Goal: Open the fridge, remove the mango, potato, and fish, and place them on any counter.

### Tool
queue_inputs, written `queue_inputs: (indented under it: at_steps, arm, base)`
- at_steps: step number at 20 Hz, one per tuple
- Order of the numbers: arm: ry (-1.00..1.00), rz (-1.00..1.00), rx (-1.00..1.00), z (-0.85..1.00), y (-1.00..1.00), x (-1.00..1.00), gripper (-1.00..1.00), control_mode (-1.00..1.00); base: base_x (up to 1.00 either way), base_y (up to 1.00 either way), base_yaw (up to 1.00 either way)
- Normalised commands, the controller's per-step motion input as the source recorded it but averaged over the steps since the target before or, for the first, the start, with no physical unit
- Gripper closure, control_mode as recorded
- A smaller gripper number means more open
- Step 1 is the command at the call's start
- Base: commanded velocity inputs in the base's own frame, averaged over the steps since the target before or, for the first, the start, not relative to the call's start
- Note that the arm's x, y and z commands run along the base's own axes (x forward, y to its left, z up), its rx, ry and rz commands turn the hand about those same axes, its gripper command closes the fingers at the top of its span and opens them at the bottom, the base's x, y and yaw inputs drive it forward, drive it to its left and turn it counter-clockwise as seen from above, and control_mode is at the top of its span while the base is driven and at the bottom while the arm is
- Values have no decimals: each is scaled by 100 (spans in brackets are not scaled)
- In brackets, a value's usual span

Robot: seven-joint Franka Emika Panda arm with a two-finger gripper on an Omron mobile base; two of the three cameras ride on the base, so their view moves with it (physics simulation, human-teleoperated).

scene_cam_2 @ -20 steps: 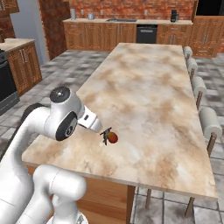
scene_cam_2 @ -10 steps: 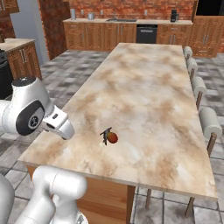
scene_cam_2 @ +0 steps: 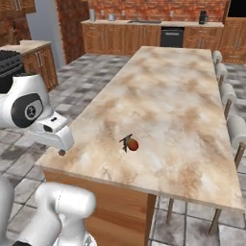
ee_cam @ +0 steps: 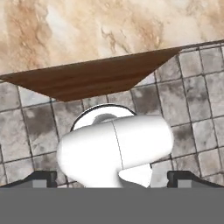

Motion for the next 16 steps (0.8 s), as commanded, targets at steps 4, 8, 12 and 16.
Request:
queue_inputs:
  at_steps: [4,8,12,16]
  arm:
    - [0,0,0,0,0,0,-100,100]
    - [0,0,0,0,0,0,-100,100]
    - [0,0,0,0,0,0,-100,100]
    - [0,0,0,0,0,0,-100,100]
  base:
    - [-94,70,59]
    - [-78,90,65]
    - [-51,100,68]
    - [-9,97,75]
